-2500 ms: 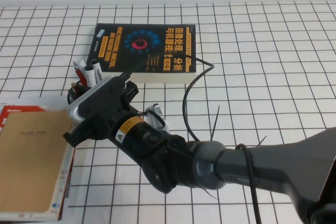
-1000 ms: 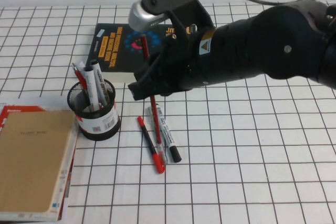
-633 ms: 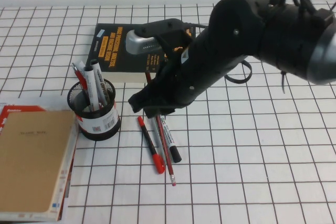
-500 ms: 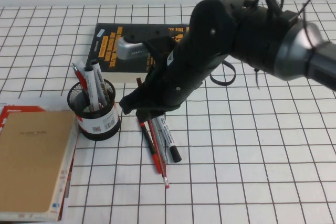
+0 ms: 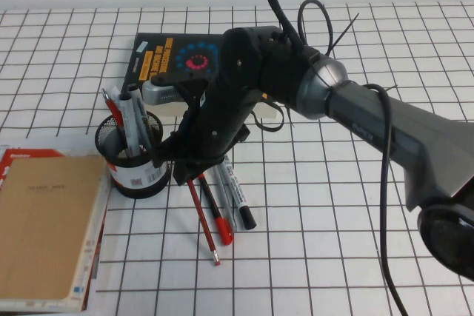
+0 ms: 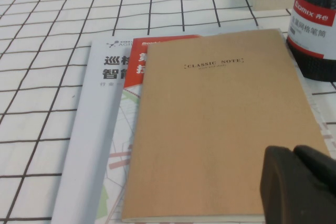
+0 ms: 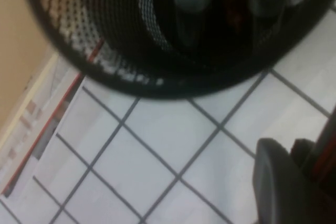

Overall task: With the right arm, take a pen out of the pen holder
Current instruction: 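Take a marker out of the pen holder and lay it on the table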

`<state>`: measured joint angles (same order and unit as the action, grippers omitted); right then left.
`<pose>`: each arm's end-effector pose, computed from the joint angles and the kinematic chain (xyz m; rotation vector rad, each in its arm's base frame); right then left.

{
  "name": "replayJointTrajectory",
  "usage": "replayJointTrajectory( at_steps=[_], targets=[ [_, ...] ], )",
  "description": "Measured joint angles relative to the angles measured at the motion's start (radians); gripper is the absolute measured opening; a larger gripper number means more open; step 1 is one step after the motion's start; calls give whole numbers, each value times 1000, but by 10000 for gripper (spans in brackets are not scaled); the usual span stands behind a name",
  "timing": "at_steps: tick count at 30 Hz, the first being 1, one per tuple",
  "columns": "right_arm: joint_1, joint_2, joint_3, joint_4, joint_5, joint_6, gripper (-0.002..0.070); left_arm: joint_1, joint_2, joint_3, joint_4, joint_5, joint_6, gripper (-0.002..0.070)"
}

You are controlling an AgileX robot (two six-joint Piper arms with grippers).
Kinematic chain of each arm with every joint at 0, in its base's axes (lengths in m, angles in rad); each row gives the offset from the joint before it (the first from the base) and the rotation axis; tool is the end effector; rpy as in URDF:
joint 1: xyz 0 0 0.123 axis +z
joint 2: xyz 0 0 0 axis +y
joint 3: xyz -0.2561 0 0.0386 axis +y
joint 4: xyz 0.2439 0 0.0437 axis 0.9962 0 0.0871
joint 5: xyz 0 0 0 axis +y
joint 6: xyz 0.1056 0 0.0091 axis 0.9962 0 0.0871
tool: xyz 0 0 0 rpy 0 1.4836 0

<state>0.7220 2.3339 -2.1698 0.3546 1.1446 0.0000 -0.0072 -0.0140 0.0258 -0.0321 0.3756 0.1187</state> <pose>0.3450 0.3485 0.1910 -0.8909 2.7271 0.6511 0.0890 -0.0019 0.1674 0.0979 1.8685 0.0453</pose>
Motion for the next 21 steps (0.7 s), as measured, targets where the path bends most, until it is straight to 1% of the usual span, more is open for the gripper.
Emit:
replayJointTrajectory(
  at_steps=[8,11,13,18,21],
  targets=[
    [-12,53,-36,35,-17,5,18,0,0,0,0,0,0,-4],
    [-12,53,-38,35,-30,5,34,0,0,0,0,0,0,-4],
    [-12,53,-38,35,-37,5,73,0,0,0,0,0,0,-4],
    [-12,53,-38,35,-42,5,197,0,0,0,0,0,0,-4],
    [-12,53,-38,35,-42,5,222,0,0,0,0,0,0,-4]
  ],
)
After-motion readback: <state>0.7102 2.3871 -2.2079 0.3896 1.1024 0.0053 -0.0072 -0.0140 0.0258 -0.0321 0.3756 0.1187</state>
